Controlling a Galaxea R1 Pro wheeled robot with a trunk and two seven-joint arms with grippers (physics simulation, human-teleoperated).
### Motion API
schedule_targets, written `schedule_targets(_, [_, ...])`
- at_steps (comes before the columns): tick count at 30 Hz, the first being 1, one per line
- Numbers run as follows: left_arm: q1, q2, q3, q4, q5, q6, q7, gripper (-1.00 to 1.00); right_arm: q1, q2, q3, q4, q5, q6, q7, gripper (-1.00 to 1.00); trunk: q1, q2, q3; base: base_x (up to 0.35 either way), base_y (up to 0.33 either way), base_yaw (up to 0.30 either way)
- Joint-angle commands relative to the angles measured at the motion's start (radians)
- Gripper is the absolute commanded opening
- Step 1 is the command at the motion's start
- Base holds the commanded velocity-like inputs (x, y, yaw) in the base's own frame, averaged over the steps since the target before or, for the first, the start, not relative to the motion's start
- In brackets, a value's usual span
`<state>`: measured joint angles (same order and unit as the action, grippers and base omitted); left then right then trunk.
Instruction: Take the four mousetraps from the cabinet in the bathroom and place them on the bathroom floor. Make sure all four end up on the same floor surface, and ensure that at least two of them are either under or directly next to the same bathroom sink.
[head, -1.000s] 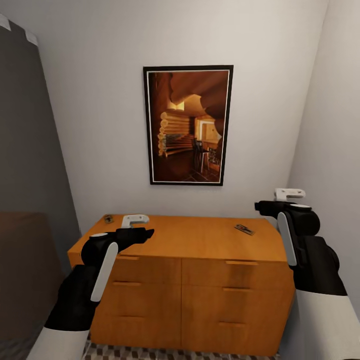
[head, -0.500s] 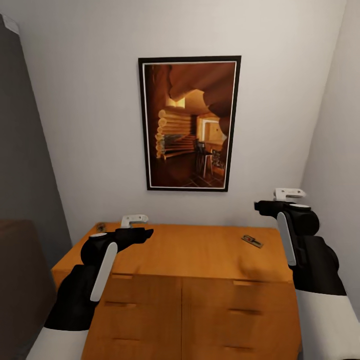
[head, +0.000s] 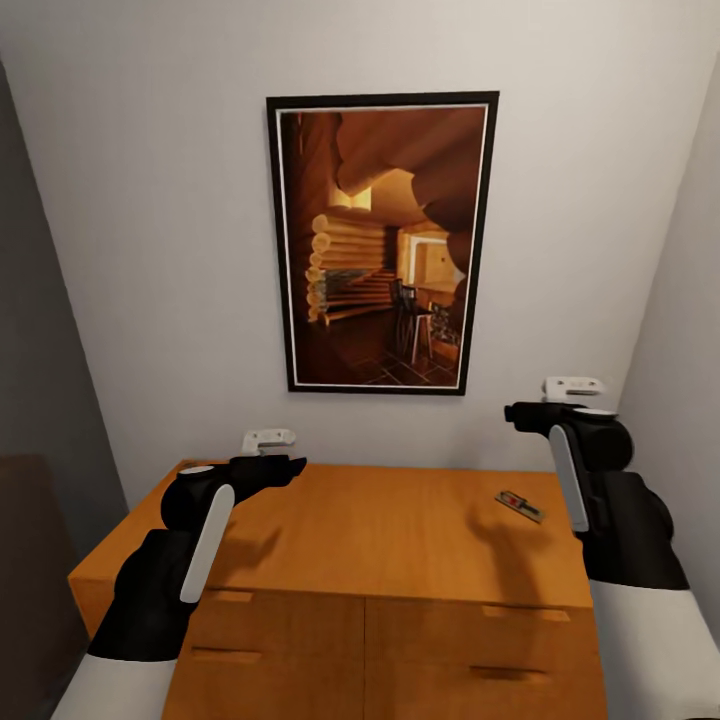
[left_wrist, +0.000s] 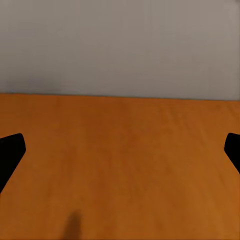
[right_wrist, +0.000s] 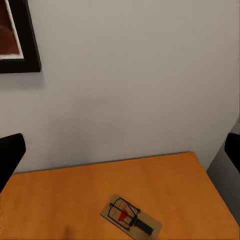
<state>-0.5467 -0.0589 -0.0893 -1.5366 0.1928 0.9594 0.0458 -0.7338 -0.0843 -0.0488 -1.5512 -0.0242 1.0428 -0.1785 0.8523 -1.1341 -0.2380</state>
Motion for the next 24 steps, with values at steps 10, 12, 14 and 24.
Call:
schedule_targets(10, [-0.001,0.003,0.003,0.005,0.006,0.008,0.004,1.0,-0.001,-0.001,0.113,0.019,-0.007,0.004,-0.002,1.0,0.0,-0.001,-0.001,0.018,0.0,0.0])
schedule_targets(12, [-0.001,0.003,0.006,0.019,0.007,0.005,0.004,1.0,-0.001,0.0,0.125,0.028,-0.008,0.004,-0.001,1.0,0.0,-0.001,-0.001,0.001,0.0,0.0])
schedule_targets(14, [-0.001,0.004,0.006,0.021,0.007,0.005,0.004,1.0,-0.001,-0.001,0.125,0.029,-0.009,0.004,0.0,1.0,0.0,-0.001,-0.001,0.0,0.0,0.0])
schedule_targets(24, [0.0,0.003,-0.001,0.035,0.004,-0.001,0.018,1.0,-0.012,-0.015,0.138,0.042,-0.002,-0.007,0.014,1.0,0.0,-0.001,-0.001,0.0,0.0,0.0])
